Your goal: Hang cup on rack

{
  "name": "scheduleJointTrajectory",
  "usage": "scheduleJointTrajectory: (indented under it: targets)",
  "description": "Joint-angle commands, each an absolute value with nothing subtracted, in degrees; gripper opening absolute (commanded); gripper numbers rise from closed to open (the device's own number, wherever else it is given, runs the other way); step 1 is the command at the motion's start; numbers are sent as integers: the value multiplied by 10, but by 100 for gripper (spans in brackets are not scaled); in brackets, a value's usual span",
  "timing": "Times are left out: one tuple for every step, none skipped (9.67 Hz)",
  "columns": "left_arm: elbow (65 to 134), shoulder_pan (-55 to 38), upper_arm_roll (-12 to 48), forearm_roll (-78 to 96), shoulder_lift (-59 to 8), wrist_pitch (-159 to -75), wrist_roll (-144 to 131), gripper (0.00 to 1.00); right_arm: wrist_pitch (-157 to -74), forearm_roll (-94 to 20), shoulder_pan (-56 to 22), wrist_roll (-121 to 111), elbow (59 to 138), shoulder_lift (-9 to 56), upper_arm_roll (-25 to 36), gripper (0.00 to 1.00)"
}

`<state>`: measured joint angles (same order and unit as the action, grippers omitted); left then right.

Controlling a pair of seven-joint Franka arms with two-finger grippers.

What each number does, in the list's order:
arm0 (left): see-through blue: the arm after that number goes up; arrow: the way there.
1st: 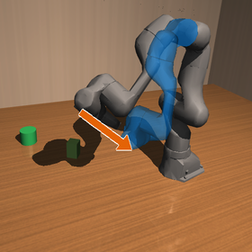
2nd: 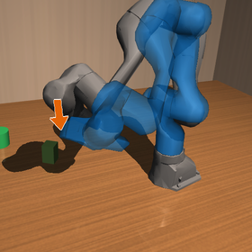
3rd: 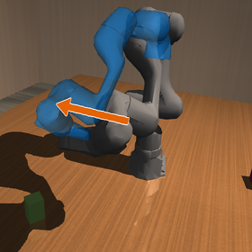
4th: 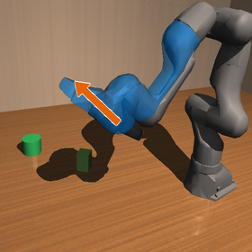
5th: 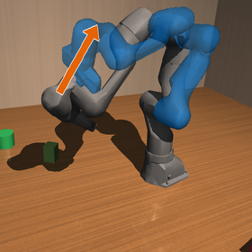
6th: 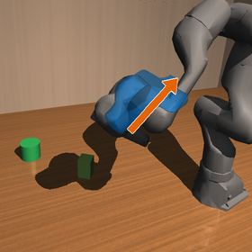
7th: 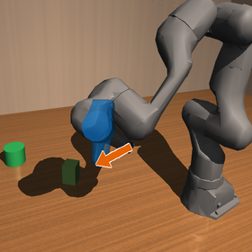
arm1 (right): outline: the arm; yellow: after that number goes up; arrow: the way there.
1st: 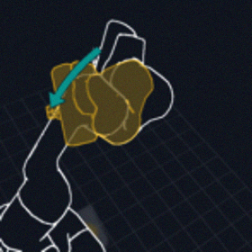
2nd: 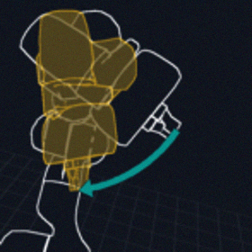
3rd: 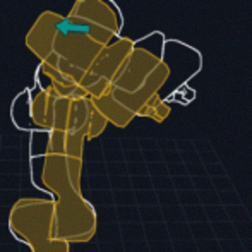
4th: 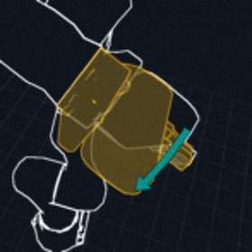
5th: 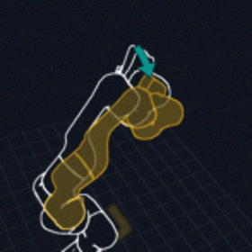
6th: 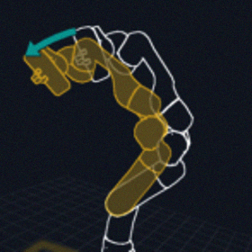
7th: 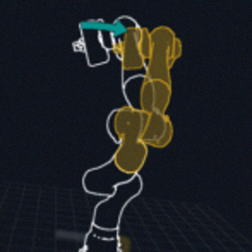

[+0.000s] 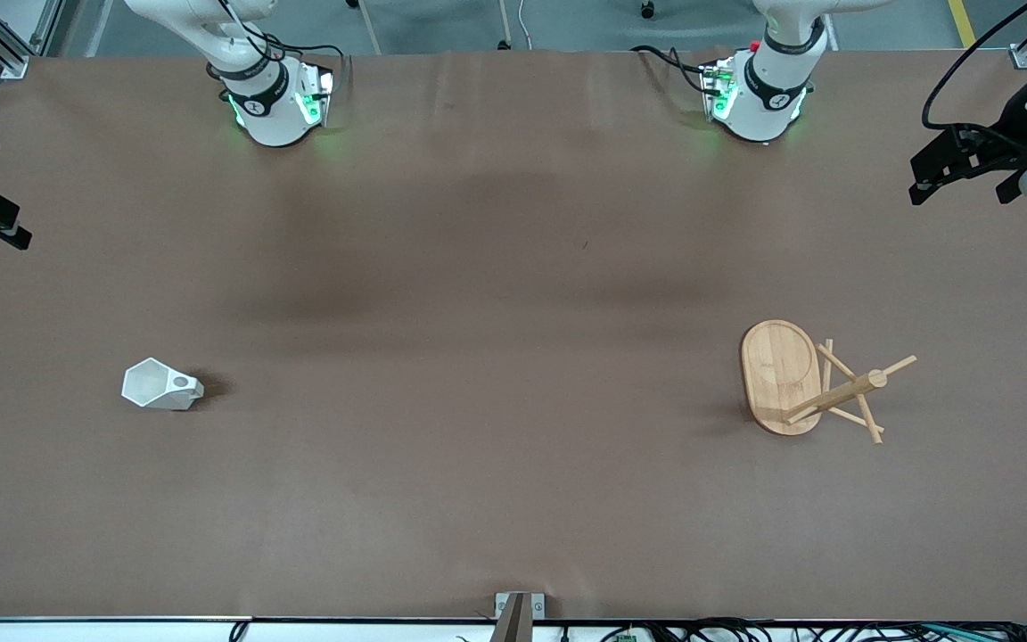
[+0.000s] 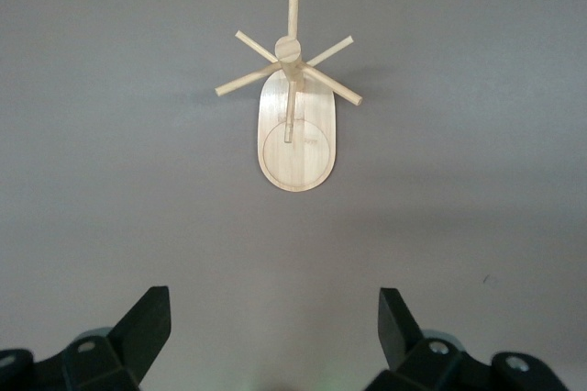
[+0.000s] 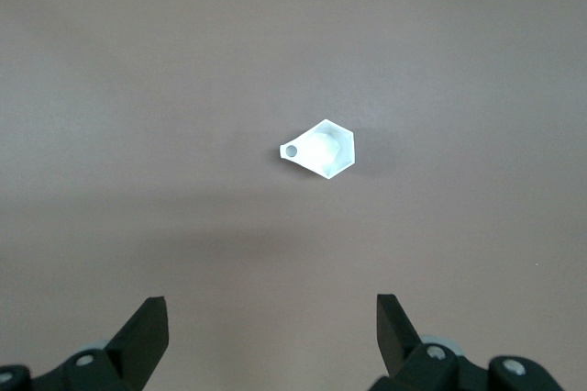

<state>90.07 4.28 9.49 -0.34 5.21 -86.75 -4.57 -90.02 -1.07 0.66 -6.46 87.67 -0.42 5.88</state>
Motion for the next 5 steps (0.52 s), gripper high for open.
scheduleJointTrajectory:
  targets:
    - [903,44,96,0,40,-864,-36,100,-897,1,3,-69,879,-9,53,100]
    - [903,45,96,-1,40,-864,-36,100,-897,1,3,-67,879,-9,53,100]
    - [903,46,96,-1,40,-864,-36,100,-897,1,4,-66,879,-9,53,100]
    - [903,46,95,1,41,-864,-36,100,-897,1,4,-65,879,-9,53,100]
    - [903,46,95,2,40,-864,-35,100,-902,0,7,-62,878,-8,54,100]
